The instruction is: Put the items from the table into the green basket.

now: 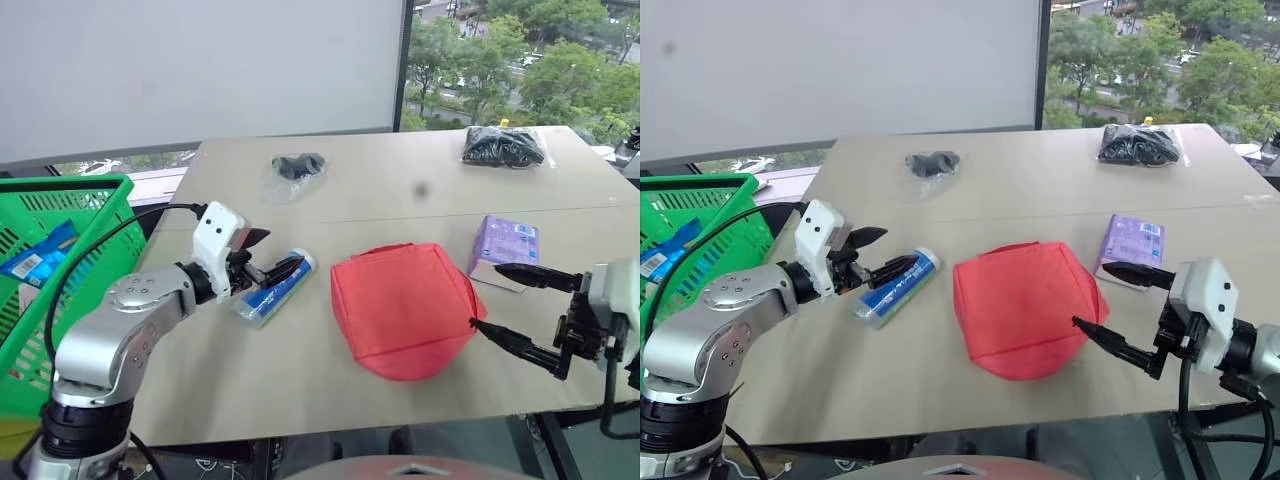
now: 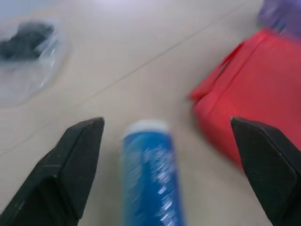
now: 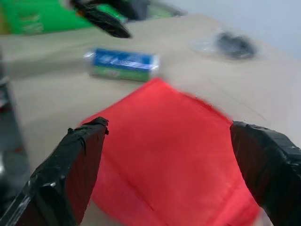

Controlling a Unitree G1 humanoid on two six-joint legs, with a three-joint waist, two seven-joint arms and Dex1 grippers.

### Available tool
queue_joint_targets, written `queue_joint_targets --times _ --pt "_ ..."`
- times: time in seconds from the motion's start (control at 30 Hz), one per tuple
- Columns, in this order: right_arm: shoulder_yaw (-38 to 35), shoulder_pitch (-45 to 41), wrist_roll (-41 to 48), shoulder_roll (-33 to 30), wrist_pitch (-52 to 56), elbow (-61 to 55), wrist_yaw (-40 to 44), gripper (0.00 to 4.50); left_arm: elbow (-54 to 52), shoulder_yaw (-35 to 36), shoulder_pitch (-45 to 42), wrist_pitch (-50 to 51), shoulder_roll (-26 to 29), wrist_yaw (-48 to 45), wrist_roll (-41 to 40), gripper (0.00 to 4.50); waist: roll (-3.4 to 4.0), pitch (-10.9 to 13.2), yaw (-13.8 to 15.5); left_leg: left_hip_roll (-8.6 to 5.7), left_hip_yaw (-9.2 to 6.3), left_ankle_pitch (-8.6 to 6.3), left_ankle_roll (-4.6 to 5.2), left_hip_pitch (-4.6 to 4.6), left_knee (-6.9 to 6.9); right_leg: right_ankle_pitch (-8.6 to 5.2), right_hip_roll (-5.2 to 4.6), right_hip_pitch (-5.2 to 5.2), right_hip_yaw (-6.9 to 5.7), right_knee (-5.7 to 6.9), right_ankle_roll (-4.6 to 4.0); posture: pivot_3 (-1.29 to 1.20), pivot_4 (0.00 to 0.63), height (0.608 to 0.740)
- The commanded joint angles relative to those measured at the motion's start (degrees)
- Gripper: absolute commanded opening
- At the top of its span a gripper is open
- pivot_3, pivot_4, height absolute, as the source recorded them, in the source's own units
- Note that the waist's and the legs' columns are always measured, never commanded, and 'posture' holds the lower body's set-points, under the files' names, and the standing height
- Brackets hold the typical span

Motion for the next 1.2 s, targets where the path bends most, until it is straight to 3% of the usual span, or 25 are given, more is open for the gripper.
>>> queue_joint_targets --times 0.03,0.2,0.33,0.37,0.47,0.57,0.63,0.73,0.9,0.97,1.2 --pt "1.35 -4.63 3.22 -2.38 0.65 -2.76 0.31 4.50 2.18 -8.56 -2.99 1.95 5.04 -1.87 5.96 4.46 -0.10 0.07 0.16 0.00 0.00 0.00 0.00 -0.01 0.01 0.00 -0.03 -0.01 -0.01 0.01 0.00 -0.01 0.000 0.740" --pt "4.00 -7.99 3.81 -3.70 1.47 -2.74 -0.24 4.50 8.73 -16.64 -5.34 1.30 6.05 -3.54 11.32 4.46 -0.29 0.22 0.26 0.02 -0.07 -0.01 0.02 -0.02 0.01 -0.01 -0.02 -0.01 -0.07 0.02 -0.01 0.00 0.000 0.740" --pt "5.42 -8.17 2.28 -4.00 1.10 -2.62 -0.25 4.50 9.46 -18.15 -4.40 1.24 5.77 -5.25 12.07 3.28 -0.31 0.22 0.20 0.03 -0.06 -0.01 0.02 -0.04 0.02 -0.01 -0.04 -0.01 -0.06 0.01 0.00 -0.02 0.000 0.740" --pt "5.45 -8.14 2.22 -3.92 1.04 -2.66 -0.34 4.50 8.99 -17.09 -3.69 0.95 5.28 -5.19 11.75 2.78 -0.27 0.21 0.21 0.03 -0.05 -0.02 0.03 -0.03 0.02 -0.01 -0.05 -0.01 -0.06 0.00 0.00 -0.02 0.000 0.740" --pt "6.72 -10.23 1.82 -2.94 0.81 -2.23 -2.01 4.50 7.90 -7.17 -2.60 -2.76 -0.25 -4.00 6.70 2.12 -0.28 0.22 0.23 0.04 -0.06 -0.02 0.03 -0.04 0.01 -0.01 -0.08 -0.03 -0.06 0.02 0.00 0.00 0.000 0.740" --pt "8.49 -13.74 2.86 -1.47 0.92 -1.30 -3.68 4.50 7.21 8.95 -6.36 0.47 -8.81 -0.96 -4.66 2.10 -0.56 0.25 0.45 0.06 -0.12 -0.01 0.01 -0.35 0.18 0.01 -0.14 -0.27 -0.13 0.07 0.00 0.03 0.000 0.740" --pt "10.46 -17.74 3.92 0.26 1.01 -0.42 -4.83 4.50 10.23 16.58 -9.79 2.91 -8.89 2.44 -6.68 2.10 -0.72 0.28 0.51 0.08 -0.41 0.14 -0.24 -0.92 0.60 0.05 -0.12 -0.70 -0.41 0.23 -0.03 0.06 0.000 0.740" --pt "13.85 -23.43 4.38 2.51 1.07 1.47 -5.53 4.50 16.02 24.05 -15.23 3.37 -7.18 8.03 -6.25 2.10 -0.65 0.27 0.14 0.06 -0.39 0.14 -0.26 -0.84 0.54 0.09 -0.07 -0.71 -0.35 0.35 -0.09 0.10 0.000 0.740" --pt "18.12 -29.68 2.20 4.34 0.35 4.81 -4.65 4.50 30.63 33.34 -26.71 -4.21 -5.32 24.03 0.75 2.10 -0.75 0.28 1.90 -0.04 -0.51 0.19 -0.36 -0.86 0.44 0.10 -0.17 -0.74 -0.45 0.29 -0.10 0.14 0.000 0.740" --pt "18.88 -31.28 2.41 4.81 0.50 5.51 -4.31 4.50 39.49 36.07 -30.13 -4.20 -2.15 29.47 3.09 2.10 -0.85 0.23 2.42 -0.06 -0.63 0.20 -0.38 -0.96 0.44 0.11 -0.19 -0.81 -0.55 0.27 -0.11 0.15 0.000 0.740" --pt "19.79 -32.36 2.21 5.27 1.01 5.73 -4.43 4.50 52.24 40.53 -32.74 -3.64 1.29 32.32 2.42 2.10 -1.17 0.03 5.02 -0.43 -0.96 0.18 -0.39 -1.18 0.16 0.11 -0.69 -1.02 -0.99 0.17 -0.12 0.15 0.000 0.740"
